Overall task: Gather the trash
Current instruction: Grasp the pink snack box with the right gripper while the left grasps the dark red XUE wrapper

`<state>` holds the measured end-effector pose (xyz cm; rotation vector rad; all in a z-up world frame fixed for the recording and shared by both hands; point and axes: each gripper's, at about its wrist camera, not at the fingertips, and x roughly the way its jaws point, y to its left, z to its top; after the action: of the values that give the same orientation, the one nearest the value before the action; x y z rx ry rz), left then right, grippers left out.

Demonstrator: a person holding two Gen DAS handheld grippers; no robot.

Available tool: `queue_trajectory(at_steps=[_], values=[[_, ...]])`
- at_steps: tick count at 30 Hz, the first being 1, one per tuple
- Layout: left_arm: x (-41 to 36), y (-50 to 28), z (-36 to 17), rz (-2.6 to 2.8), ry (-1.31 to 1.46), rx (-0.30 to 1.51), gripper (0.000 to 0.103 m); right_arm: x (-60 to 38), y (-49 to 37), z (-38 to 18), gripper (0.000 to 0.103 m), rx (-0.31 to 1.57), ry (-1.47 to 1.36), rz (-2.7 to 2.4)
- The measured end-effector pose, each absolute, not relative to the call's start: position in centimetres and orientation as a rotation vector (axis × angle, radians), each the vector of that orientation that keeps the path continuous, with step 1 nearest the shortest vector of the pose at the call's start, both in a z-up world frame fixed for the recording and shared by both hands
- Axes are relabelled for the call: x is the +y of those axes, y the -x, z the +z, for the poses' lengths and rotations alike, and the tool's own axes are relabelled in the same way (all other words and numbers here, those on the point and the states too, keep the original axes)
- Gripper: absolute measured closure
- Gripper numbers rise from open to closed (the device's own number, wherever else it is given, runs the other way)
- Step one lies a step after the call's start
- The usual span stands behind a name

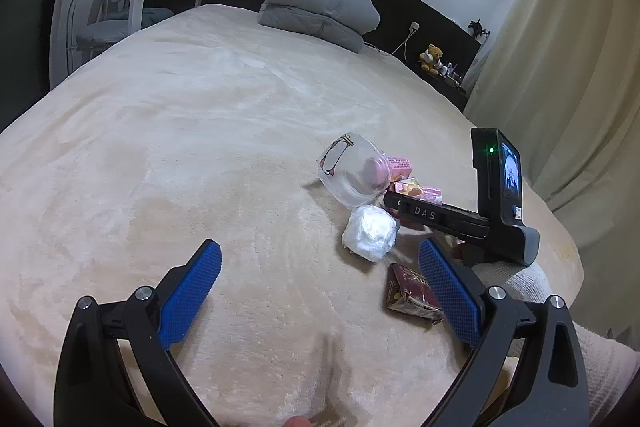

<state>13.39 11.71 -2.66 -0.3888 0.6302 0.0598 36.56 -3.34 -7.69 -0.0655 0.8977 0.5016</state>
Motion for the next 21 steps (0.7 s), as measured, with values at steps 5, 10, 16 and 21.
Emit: queue_trajectory(at_steps=[5,10,16,21], values=[[11.4,-13.6,-2.7,0.055,0.38,0.638,0.006,-4.1,-35.7,-7.0,0.041,0.879,0.066,0.524],[10.6,-14.0,-2.8,0.033,0.361,0.654,0.006,-5.4,-34.6,-5.7,0.041,0.864,0.055,0.55],[8.5,-14.9,-3.0,-0.03,0.31,0.686,0.006,-7.7,-33.3,-4.0,0.041,0.86,0.018,0.582],[5.6,-16.0,-3.7,-0.097,0.235,0.729,0.006,-9.9,-32.3,-3.1,0.041,0.87,-0.016,0.605]])
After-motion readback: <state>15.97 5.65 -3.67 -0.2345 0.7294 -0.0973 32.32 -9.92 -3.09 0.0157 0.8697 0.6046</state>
